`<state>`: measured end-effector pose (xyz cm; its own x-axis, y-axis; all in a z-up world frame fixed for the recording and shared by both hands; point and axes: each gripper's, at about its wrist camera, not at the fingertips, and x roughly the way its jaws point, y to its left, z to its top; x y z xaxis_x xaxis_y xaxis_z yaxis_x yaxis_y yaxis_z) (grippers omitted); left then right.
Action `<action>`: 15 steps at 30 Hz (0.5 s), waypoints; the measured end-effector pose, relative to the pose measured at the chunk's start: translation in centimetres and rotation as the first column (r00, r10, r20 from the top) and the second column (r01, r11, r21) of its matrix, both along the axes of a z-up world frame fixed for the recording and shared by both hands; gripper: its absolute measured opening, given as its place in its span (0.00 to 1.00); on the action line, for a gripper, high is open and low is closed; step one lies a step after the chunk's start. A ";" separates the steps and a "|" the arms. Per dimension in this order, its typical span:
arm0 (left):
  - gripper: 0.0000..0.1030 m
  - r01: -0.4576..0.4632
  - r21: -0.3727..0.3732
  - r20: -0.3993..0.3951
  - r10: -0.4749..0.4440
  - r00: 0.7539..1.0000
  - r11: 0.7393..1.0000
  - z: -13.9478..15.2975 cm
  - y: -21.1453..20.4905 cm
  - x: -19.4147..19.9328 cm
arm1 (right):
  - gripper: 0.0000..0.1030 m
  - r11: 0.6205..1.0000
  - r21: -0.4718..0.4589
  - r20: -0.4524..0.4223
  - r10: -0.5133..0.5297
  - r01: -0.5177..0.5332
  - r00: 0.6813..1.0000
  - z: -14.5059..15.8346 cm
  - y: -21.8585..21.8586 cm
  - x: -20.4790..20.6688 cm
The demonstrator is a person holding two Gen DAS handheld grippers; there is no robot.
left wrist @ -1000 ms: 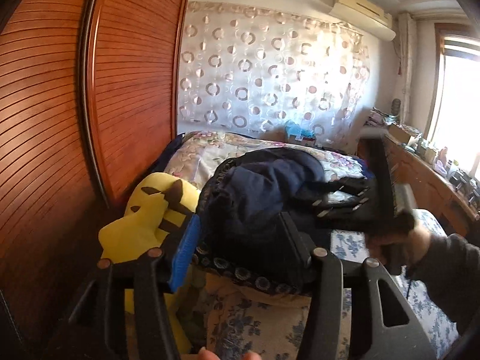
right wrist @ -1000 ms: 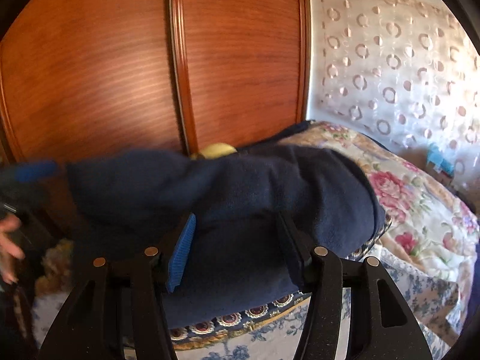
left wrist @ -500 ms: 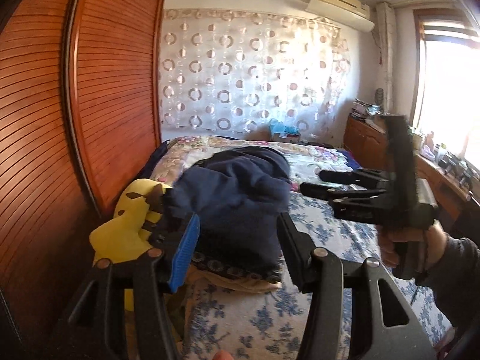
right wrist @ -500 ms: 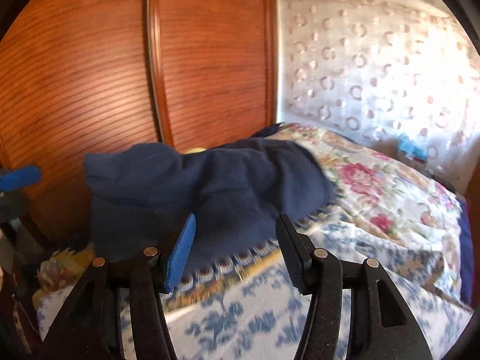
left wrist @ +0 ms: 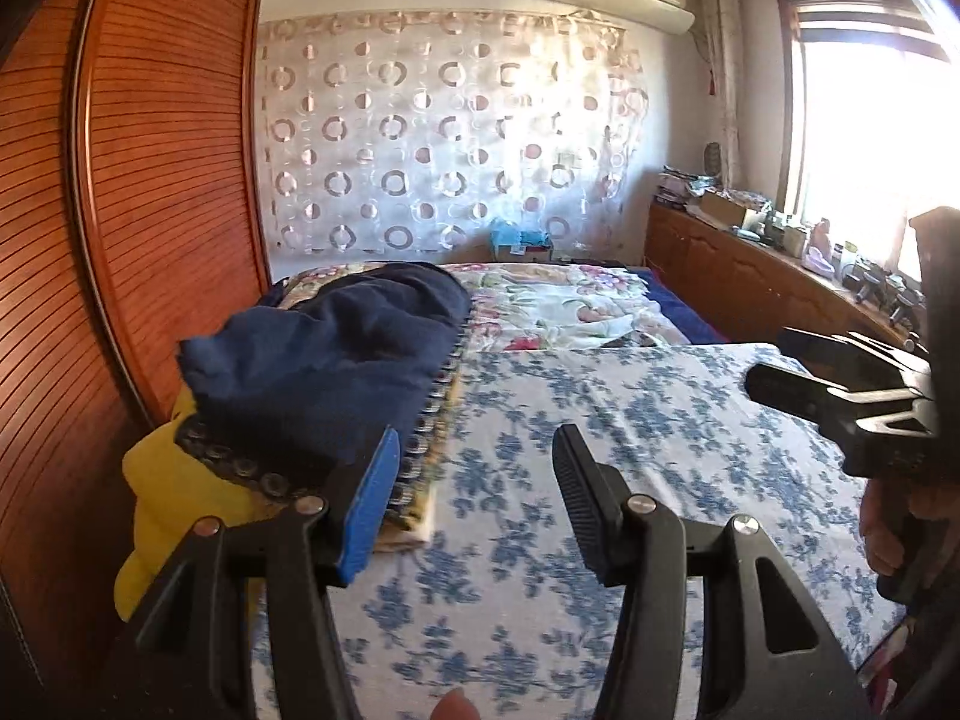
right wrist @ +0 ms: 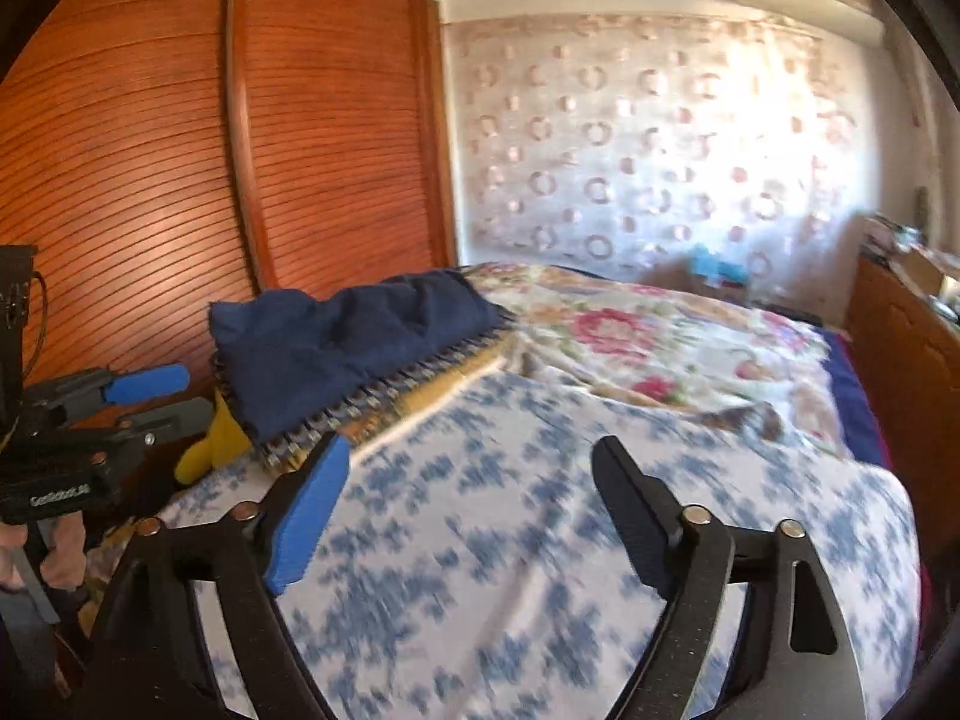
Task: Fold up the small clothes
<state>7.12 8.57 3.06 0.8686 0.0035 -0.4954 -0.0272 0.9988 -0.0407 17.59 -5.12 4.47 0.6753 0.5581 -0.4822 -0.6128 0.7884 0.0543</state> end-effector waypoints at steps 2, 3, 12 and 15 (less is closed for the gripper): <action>0.52 0.015 -0.009 0.004 -0.015 1.000 1.000 0.2 -1.0 -0.2 | 0.86 0.998 0.001 0.007 -0.058 0.058 0.998 0.2 -2.1 -1.2; 0.52 0.020 -0.012 0.004 -0.020 1.000 1.000 0.3 -1.3 -0.2 | 0.86 0.996 0.006 0.007 -0.084 0.084 0.996 0.3 -3.0 -1.7; 0.52 0.057 -0.023 0.038 -0.056 0.998 0.998 2.2 -4.4 -1.1 | 0.87 0.959 0.053 0.047 -0.280 0.277 0.959 2.3 -10.6 -5.2; 0.52 0.046 -0.010 0.042 -0.046 0.998 0.999 2.5 -4.9 -1.1 | 0.87 0.950 0.045 0.057 -0.311 0.308 0.949 2.5 -11.7 -5.6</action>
